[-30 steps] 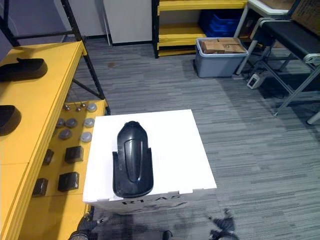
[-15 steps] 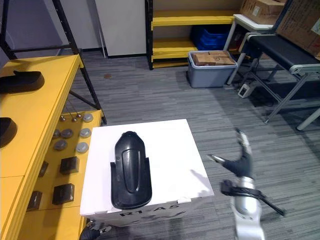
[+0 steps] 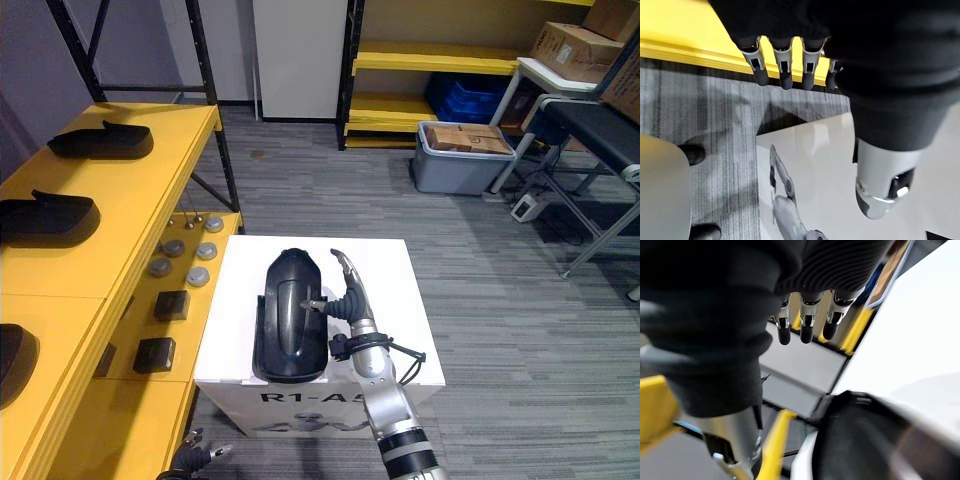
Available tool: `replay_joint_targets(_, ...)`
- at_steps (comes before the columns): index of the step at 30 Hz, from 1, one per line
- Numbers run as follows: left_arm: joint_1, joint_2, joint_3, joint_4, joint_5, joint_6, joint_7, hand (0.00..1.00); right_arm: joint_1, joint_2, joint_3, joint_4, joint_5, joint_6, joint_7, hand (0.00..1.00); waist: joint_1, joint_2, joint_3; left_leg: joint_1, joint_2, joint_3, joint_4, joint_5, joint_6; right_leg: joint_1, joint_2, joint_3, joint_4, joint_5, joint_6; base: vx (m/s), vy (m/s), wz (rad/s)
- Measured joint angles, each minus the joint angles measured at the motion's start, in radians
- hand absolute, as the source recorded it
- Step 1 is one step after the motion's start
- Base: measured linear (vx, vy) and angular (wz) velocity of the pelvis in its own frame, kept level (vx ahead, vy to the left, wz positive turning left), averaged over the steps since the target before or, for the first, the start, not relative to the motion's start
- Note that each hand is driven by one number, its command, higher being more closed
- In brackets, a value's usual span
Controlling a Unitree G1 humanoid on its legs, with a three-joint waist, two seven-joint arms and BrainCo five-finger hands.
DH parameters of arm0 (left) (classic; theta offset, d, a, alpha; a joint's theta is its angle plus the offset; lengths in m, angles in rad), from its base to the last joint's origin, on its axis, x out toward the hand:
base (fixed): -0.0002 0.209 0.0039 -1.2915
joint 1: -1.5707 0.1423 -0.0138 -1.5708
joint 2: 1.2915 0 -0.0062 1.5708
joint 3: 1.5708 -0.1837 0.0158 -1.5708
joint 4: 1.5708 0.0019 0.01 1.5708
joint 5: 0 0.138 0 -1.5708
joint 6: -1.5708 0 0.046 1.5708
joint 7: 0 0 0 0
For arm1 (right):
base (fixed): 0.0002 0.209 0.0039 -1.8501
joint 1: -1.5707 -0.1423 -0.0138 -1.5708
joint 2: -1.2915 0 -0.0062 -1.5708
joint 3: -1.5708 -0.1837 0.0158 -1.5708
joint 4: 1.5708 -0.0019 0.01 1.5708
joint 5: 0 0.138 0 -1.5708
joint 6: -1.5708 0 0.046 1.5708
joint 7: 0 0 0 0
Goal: Walk over and take plastic housings, then place them on the shelf
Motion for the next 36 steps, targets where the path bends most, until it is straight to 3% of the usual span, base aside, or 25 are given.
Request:
replay_joint_targets(3, 0.000, -0.006, 0.000, -0.011, 0.000, 0.005, 0.016, 0.00, -0.001, 0.036, -0.080, 0.099, -0.062, 0.080, -0.052, 0.00, 0.003, 0.002, 0.004, -0.013, 0.003, -0.012, -0.014, 0.014, -0.010, -0.017, 0.001, -0.017, 0.000, 0.001, 0.001, -0.04, -0.028, 0.11)
replay_joint_targets(5, 0.002, -0.008, 0.000, -0.017, 0.000, 0.009, 0.028, 0.00, -0.001, 0.044, -0.111, 0.133, -0.083, 0.108, -0.076, 0.00, 0.003, 0.004, 0.006, -0.021, 0.008, -0.015, -0.021, 0.022, -0.014, -0.029, 0.006, -0.018, 0.001, 0.002, 0.001, 0.03, -0.030, 0.04)
replay_joint_targets(8, 0.003, -0.009, 0.001, -0.017, 0.000, 0.017, 0.028, 0.00, -0.019, 0.043, -0.125, 0.156, -0.123, 0.114, -0.121, 0.00, 0.001, 0.002, 0.005, -0.018, 0.019, -0.017, -0.028, 0.030, -0.012, -0.029, 0.018, -0.025, 0.006, 0.007, -0.007, 0.10, -0.043, 0.01)
replay_joint_targets(9, 0.002, -0.011, -0.001, -0.016, 0.000, 0.018, 0.028, 0.00, -0.027, 0.043, -0.135, 0.165, -0.126, 0.114, -0.127, 1.00, 0.000, 0.002, 0.005, -0.016, 0.020, -0.017, -0.028, 0.030, -0.012, -0.028, 0.019, -0.026, 0.006, 0.007, -0.006, 0.08, -0.016, 0.00)
replay_joint_targets(15, 0.000, -0.018, -0.008, -0.010, 0.000, 0.021, 0.028, 0.00, -0.073, 0.033, -0.175, 0.226, -0.123, 0.117, -0.126, 1.00, 0.000, 0.001, 0.003, -0.007, 0.025, -0.023, -0.029, 0.026, -0.021, -0.016, 0.022, -0.040, 0.006, 0.002, 0.000, 0.04, 0.003, 0.04)
replay_joint_targets(23, -0.005, -0.018, -0.007, 0.000, 0.001, 0.026, 0.026, 0.00, -0.081, 0.019, -0.171, 0.274, -0.071, 0.115, -0.070, 1.00, 0.000, -0.003, 0.003, 0.010, 0.028, -0.033, -0.030, 0.025, -0.030, 0.004, 0.023, -0.049, 0.000, 0.001, 0.000, -0.02, 0.006, 0.03)
replay_joint_targets(30, -0.010, -0.013, -0.006, 0.002, 0.001, 0.026, 0.025, 0.00, -0.052, 0.020, -0.169, 0.256, -0.038, 0.100, -0.056, 1.00, 0.001, -0.015, 0.003, 0.011, 0.028, -0.050, -0.030, 0.027, -0.031, 0.012, 0.022, -0.066, 0.000, 0.001, 0.001, 0.00, 0.010, 0.07)
replay_joint_targets(36, -0.009, -0.013, 0.002, 0.002, 0.001, 0.026, 0.024, 0.00, -0.007, 0.041, -0.150, 0.143, -0.012, 0.093, -0.048, 1.00, 0.000, -0.017, 0.003, 0.013, 0.027, -0.050, -0.028, 0.027, -0.031, 0.015, 0.021, -0.066, 0.004, 0.001, 0.001, 0.00, 0.000, 0.00)
